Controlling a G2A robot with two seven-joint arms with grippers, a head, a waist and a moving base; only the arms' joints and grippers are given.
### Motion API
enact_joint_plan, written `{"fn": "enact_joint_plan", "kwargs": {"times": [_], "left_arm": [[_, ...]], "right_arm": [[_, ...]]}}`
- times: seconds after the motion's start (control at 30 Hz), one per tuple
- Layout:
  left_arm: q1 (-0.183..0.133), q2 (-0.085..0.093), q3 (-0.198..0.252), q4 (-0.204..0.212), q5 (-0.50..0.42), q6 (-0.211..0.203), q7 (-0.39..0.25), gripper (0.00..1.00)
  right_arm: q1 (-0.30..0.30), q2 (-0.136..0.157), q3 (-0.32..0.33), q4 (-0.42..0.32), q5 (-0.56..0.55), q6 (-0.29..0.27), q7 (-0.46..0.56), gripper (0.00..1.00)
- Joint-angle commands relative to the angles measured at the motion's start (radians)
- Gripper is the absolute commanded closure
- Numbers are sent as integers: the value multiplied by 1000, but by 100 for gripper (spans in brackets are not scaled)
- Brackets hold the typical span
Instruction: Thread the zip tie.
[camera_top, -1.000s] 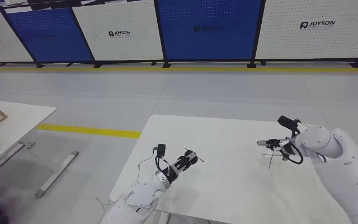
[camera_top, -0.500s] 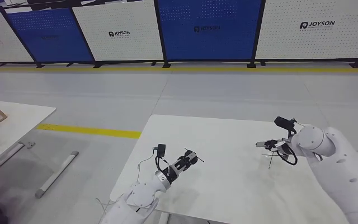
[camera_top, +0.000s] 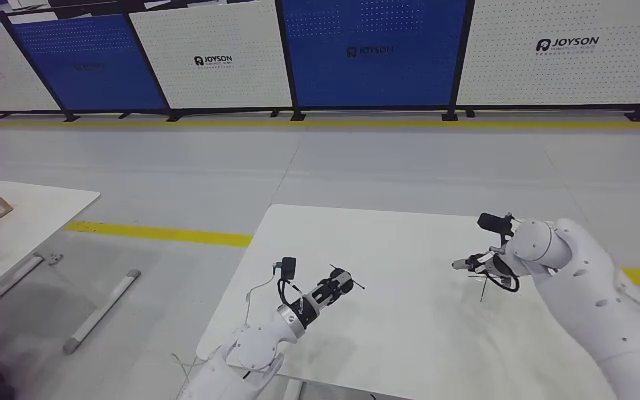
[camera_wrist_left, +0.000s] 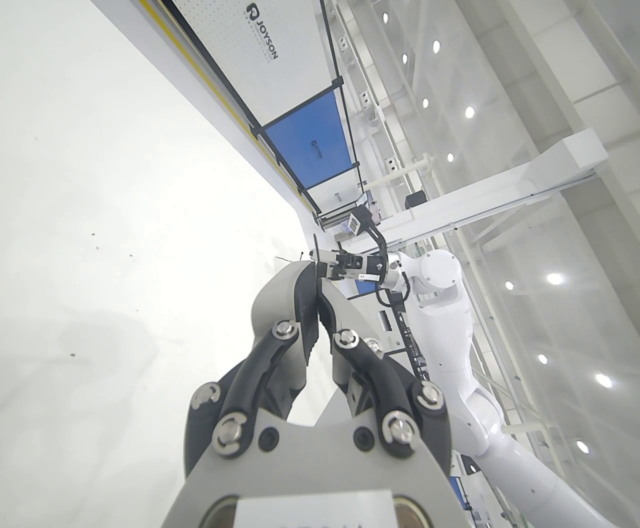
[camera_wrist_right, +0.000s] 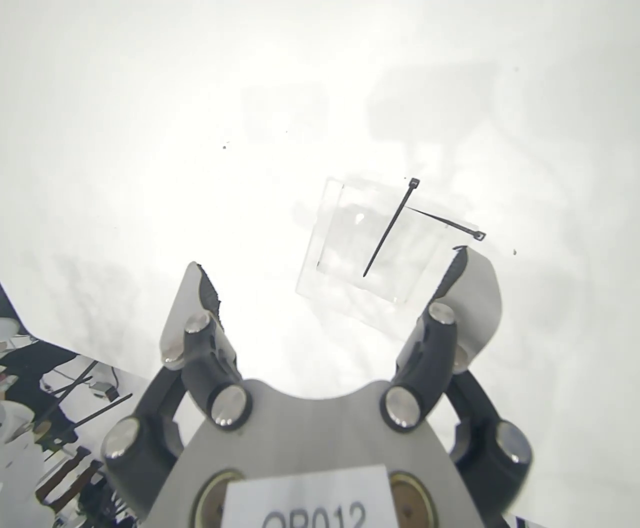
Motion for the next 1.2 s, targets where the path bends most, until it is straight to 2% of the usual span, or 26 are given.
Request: {"fn": "enact_joint_plan", "kwargs": {"times": [0.0, 0.27, 0.33, 0.37, 0.4, 0.43, 0.73, 0.8, 0.87, 1.17], "left_arm": [[0, 0, 0, 0, 0, 0, 0, 100], [0, 0, 0, 0, 0, 0, 0, 100], [0, 0, 0, 0, 0, 0, 0, 100], [0, 0, 0, 0, 0, 0, 0, 100], [0, 0, 0, 0, 0, 0, 0, 100], [0, 0, 0, 0, 0, 0, 0, 100], [0, 0, 0, 0, 0, 0, 0, 100], [0, 0, 0, 0, 0, 0, 0, 100], [0, 0, 0, 0, 0, 0, 0, 100], [0, 0, 0, 0, 0, 0, 0, 100]], "right_arm": [[0, 0, 0, 0, 0, 0, 0, 0], [-39, 14, 37, -25, -9, -18, -32, 1], [-47, 20, 51, -30, -11, -23, -26, 19], [-50, 23, 57, -33, -11, -20, -25, 39], [-53, 24, 62, -37, -14, -17, -23, 51], [-57, 27, 66, -43, -18, -14, -20, 56], [-64, 28, 78, -42, -33, 29, -3, 60], [-57, 25, 72, -25, -44, 58, 12, 61], [-45, 15, 60, 2, -52, 58, 22, 67], [4, -33, 35, 108, -67, 58, 11, 70]]}}
